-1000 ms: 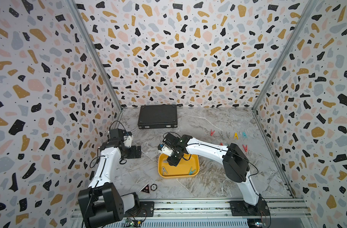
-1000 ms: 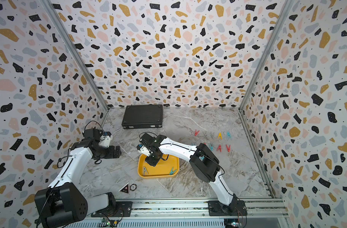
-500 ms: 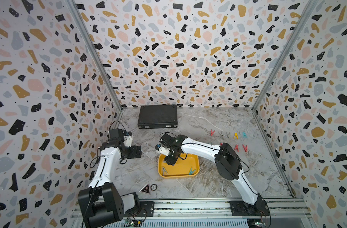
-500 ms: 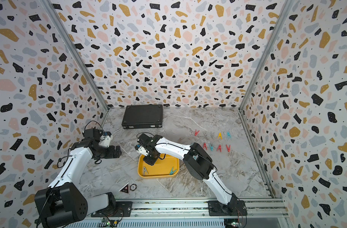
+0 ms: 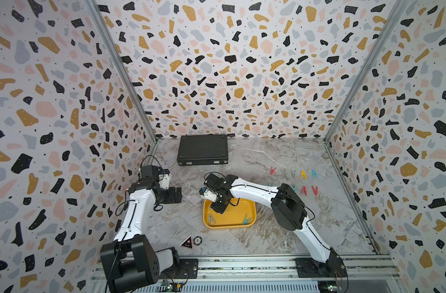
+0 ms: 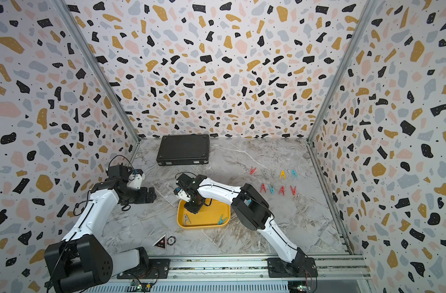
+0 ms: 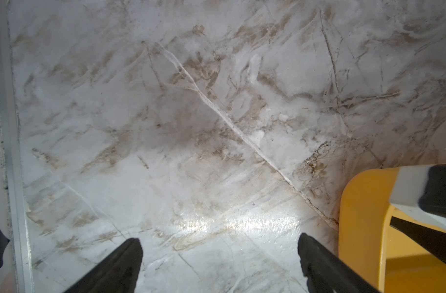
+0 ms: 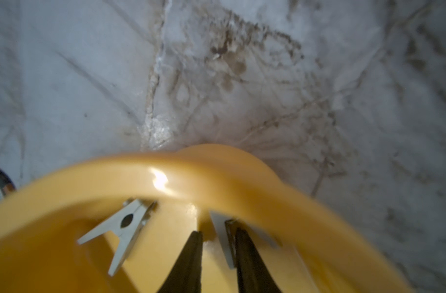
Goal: Take the clothespins out of the storage box
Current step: Pick up the clothespin from the storage box.
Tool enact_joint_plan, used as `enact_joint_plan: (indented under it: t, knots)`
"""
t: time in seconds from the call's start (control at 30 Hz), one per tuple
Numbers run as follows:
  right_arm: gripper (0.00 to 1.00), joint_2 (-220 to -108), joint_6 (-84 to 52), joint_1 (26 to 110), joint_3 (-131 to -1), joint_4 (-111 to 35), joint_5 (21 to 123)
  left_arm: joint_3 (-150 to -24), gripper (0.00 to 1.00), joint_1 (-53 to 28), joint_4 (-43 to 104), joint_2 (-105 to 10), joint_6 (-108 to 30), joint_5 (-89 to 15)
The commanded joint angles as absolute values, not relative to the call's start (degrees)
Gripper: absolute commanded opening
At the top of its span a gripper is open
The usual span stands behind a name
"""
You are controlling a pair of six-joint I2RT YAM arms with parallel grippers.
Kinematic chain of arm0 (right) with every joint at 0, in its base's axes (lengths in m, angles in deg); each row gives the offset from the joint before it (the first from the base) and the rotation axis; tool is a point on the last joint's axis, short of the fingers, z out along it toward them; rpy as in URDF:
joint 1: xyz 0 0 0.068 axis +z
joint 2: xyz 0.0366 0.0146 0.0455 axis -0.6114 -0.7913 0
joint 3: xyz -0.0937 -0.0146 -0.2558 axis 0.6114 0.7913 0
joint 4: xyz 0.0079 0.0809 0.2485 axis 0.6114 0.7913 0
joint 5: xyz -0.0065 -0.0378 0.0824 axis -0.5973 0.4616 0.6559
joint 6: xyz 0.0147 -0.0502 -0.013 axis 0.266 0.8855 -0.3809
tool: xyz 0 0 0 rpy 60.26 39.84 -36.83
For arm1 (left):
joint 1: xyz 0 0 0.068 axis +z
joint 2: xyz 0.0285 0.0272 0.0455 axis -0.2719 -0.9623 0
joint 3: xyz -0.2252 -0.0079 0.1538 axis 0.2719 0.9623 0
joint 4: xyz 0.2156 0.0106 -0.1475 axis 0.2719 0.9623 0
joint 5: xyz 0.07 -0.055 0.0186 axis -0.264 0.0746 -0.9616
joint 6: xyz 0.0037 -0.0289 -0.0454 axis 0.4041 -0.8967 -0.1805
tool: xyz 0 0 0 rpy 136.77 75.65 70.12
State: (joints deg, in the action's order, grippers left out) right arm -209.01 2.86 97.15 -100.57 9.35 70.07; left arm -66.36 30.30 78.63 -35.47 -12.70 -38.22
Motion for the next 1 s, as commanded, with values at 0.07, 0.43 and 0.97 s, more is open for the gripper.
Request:
enact_joint_plan:
  t: [0.07, 0.43, 0.97]
  knots:
    - [0.17, -208.31, 3.11, 97.70, -101.37, 10.99, 69.56, -67.49, 1.00, 30.62, 78.56, -34.92, -12.48, -37.52]
    - [0.00, -199.39, 3.99, 98.42, -94.41, 8.81, 70.05, -67.43, 1.00, 30.65, 78.64, -34.84, -12.44, -37.43]
    - [0.00, -177.82, -1.71, 97.93, -80.84, 5.46, 66.67, -67.58, 1.00, 30.62, 78.68, -35.20, -12.36, -36.42]
